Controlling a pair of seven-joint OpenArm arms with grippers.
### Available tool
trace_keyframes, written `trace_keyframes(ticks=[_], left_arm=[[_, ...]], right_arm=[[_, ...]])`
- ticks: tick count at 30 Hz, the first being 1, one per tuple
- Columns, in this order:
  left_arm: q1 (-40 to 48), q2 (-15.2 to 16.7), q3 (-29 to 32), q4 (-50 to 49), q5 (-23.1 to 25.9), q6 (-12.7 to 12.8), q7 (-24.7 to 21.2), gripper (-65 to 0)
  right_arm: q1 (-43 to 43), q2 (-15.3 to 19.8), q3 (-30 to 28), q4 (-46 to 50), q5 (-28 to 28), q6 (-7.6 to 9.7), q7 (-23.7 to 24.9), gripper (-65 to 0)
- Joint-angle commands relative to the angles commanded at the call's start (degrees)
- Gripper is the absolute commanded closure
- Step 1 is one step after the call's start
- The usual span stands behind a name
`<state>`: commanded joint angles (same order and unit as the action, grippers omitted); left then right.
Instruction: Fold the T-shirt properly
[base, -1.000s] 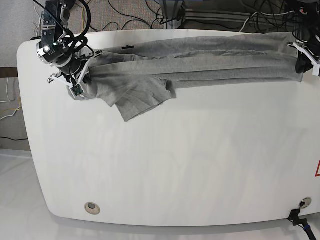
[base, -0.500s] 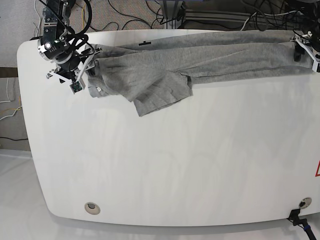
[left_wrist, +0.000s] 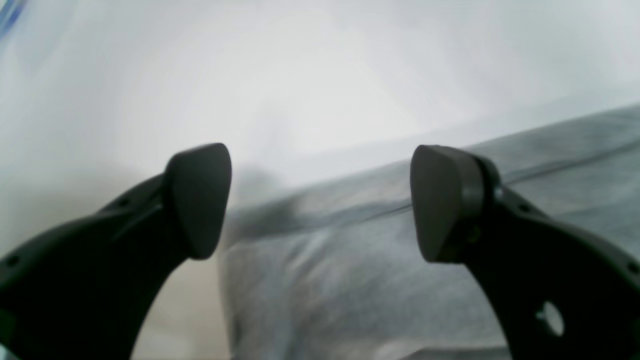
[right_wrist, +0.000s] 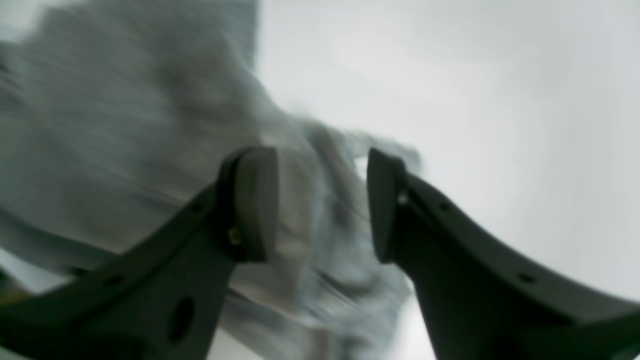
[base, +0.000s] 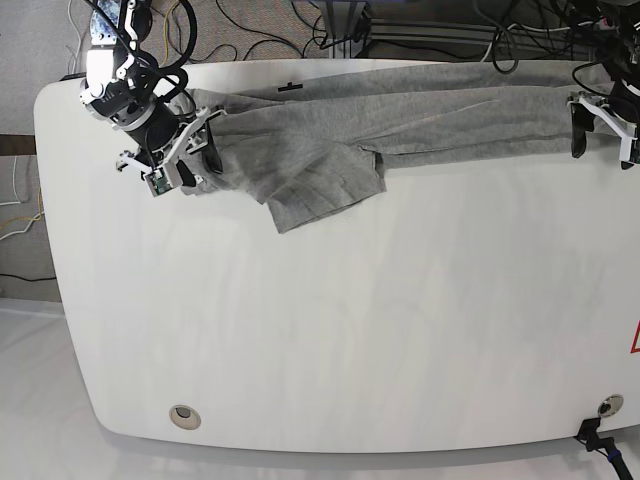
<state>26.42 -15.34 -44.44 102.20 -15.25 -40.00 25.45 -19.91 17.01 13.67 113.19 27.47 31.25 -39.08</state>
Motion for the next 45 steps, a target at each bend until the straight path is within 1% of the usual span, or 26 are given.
trace_keyframes(ticks=[4, 6, 7, 9, 10, 11, 12, 13, 15, 16, 17, 19, 23, 27, 30, 31, 34, 36, 38, 39, 42, 43, 45], left_arm=[[1.67, 0.97, 1.85, 0.79, 0.0, 0.0, 0.53, -52.8], [2.9, 2.2, 1.85, 1.05, -0.18, 0.0, 1.41, -52.8], [3.34, 2.9, 1.85, 1.32, 0.09, 0.0, 1.58, -52.6], [4.92, 3.16, 1.85, 1.32, -0.09, 0.0, 1.58, -52.2], [5.27, 3.25, 1.85, 1.32, -0.09, 0.0, 1.58, -49.2], [5.36, 3.78, 1.85, 1.05, -0.09, 0.0, 1.58, -43.7], [5.36, 4.57, 1.58, 1.05, 0.18, 0.0, 1.58, -36.3], [5.36, 4.84, 1.58, 1.05, 0.18, 0.0, 1.58, -27.9], [5.36, 5.1, 1.58, 0.97, 0.18, 0.0, 1.58, -12.1], [5.27, 5.1, 1.76, 0.97, 0.26, 0.0, 1.58, -5.0], [5.19, 5.19, 1.85, 0.97, 0.26, 0.0, 1.58, 0.0], [5.19, 5.19, 1.85, 0.44, 0.26, 0.0, 1.58, 0.0], [3.43, 4.84, 2.02, -4.31, 0.35, 0.0, 1.41, 0.0], [0.53, 4.84, 2.02, -9.93, 5.45, 0.0, 1.32, 0.0], [-1.76, 4.84, 2.29, -12.92, 7.65, 0.0, 1.23, 0.0], [-2.29, 4.75, 3.34, -13.19, 8.35, 0.0, 1.23, 0.0], [-3.34, 2.64, 7.3, -13.71, 9.05, 0.0, 1.23, 0.0], [-5.54, 2.37, 9.23, -14.33, 9.23, 0.0, 1.23, 0.0], [-7.3, 2.37, 9.76, -15.38, 9.23, 0.0, 1.23, 0.0], [-8.18, 2.02, 9.76, -15.56, 9.32, 0.0, 1.32, 0.0], [-10.55, 1.23, 11.52, -17.32, 9.32, 0.0, 1.49, 0.0], [-10.73, 0.44, 11.78, -17.49, 9.32, 0.0, 1.49, 0.0], [-11.16, 0.0, 12.92, -18.2, 9.32, 0.0, 1.41, 0.0]], right_arm=[[-1.58, 0.0, -0.44, 0.0, 5.19, 0.0, -0.18, -26.2], [-2.2, 0.26, -2.11, 0.0, 7.21, 0.0, -0.18, -26.2], [-2.64, 0.26, -2.99, 0.0, 7.56, 0.0, -0.18, -26.2], [-3.78, 0.0, -4.66, 0.0, 7.56, 0.0, 0.0, -26.2], [-4.04, 0.0, -5.8, -0.09, 7.56, 0.0, 0.0, -26.0], [-4.04, 0.0, -6.95, -0.18, 7.56, 0.0, 0.09, -25.6], [-4.04, 0.0, -7.74, -0.26, 7.56, 0.0, 0.09, -23.6], [-3.96, 0.0, -8.44, -0.35, 7.47, 0.0, 0.09, -19.6], [-3.69, 0.0, -9.41, -1.23, 7.47, 0.0, 0.09, -9.1], [-3.08, 0.0, -9.58, -1.93, 7.47, 0.0, 0.09, -3.3], [-2.37, -0.09, -9.93, -2.9, 7.47, 0.0, 0.09, 0.0], [-1.67, -0.09, -10.29, -5.36, 7.47, 0.0, 0.09, 0.0], [-0.35, 0.0, -10.37, -10.37, 7.38, 0.0, 0.97, 0.0], [0.53, 0.35, -11.96, -17.23, 7.38, 0.0, 4.4, 0.0], [1.58, 0.35, -12.48, -21.1, 7.3, 0.0, 4.57, 0.0], [1.76, 0.44, -12.31, -22.15, 7.3, 0.0, 4.66, 0.0], [2.81, 0.44, -12.13, -24.7, 7.3, 0.0, 4.66, 0.0], [2.81, 0.53, -10.99, -25.23, 7.3, 0.0, 4.66, 0.0], [2.9, 0.53, -10.29, -25.32, 7.12, 0.0, 4.66, 0.0], [2.9, 0.53, -9.93, -25.32, 6.51, 0.0, 4.66, 0.0], [3.78, 0.0, -8.26, -25.32, 1.93, 0.0, 4.66, 0.0], [4.13, -0.09, -8.0, -25.49, 0.79, 0.0, 4.66, 0.0], [4.92, -0.09, -7.82, -26.55, 0.09, -0.18, 4.66, 0.0]])
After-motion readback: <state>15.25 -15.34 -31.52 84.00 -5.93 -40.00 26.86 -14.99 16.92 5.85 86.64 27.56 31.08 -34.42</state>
